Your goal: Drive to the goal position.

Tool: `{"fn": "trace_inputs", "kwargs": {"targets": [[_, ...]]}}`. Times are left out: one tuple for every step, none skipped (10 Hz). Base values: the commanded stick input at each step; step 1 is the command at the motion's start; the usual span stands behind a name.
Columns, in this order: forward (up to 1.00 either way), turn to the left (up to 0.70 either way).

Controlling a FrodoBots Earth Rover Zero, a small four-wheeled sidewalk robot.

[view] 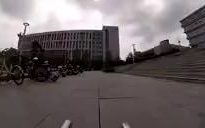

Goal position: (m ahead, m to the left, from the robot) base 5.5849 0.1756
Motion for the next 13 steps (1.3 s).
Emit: {"fn": "trace_inputs", "kwargs": {"targets": [[1.0, 0.0], [1.0, 0.0], [1.0, 0.0], [1.0, 0.0], [1.0, 0.0], [1.0, 0.0], [1.0, 0.0], [1.0, 0.0], [1.0, 0.0], [1.0, 0.0], [1.0, 0.0], [1.0, 0.0], [1.0, 0.0]]}}
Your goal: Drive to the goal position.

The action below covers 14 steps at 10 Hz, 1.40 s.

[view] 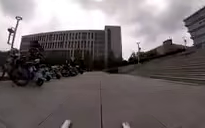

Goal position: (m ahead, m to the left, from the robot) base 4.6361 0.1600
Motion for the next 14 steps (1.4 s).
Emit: {"fn": "trace_inputs", "kwargs": {"targets": [[1.0, 0.0], [1.0, 0.0], [1.0, -0.09], [1.0, -0.19], [1.0, -0.15], [1.0, -0.06], [1.0, -0.04], [1.0, -0.06], [1.0, 0.0], [1.0, -0.01], [1.0, -0.03], [1.0, -0.06], [1.0, -0.01], [1.0, -0.04]]}}
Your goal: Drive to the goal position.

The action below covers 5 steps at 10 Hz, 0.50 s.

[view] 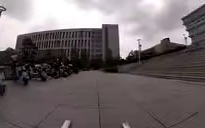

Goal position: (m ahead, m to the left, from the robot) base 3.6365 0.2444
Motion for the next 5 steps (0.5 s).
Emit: {"fn": "trace_inputs", "kwargs": {"targets": [[1.0, -0.05], [1.0, -0.02], [1.0, 0.0], [1.0, 0.0], [1.0, 0.0]]}}
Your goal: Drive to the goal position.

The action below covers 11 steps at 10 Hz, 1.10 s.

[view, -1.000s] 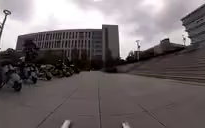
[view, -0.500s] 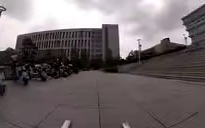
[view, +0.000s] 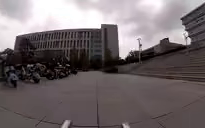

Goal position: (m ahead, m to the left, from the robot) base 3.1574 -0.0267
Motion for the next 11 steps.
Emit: {"fn": "trace_inputs", "kwargs": {"targets": [[1.0, 0.0], [1.0, 0.0], [1.0, 0.0], [1.0, 0.0], [1.0, 0.0], [1.0, 0.0], [1.0, 0.0], [1.0, 0.0], [1.0, -0.01], [1.0, -0.04], [1.0, 0.0]]}}
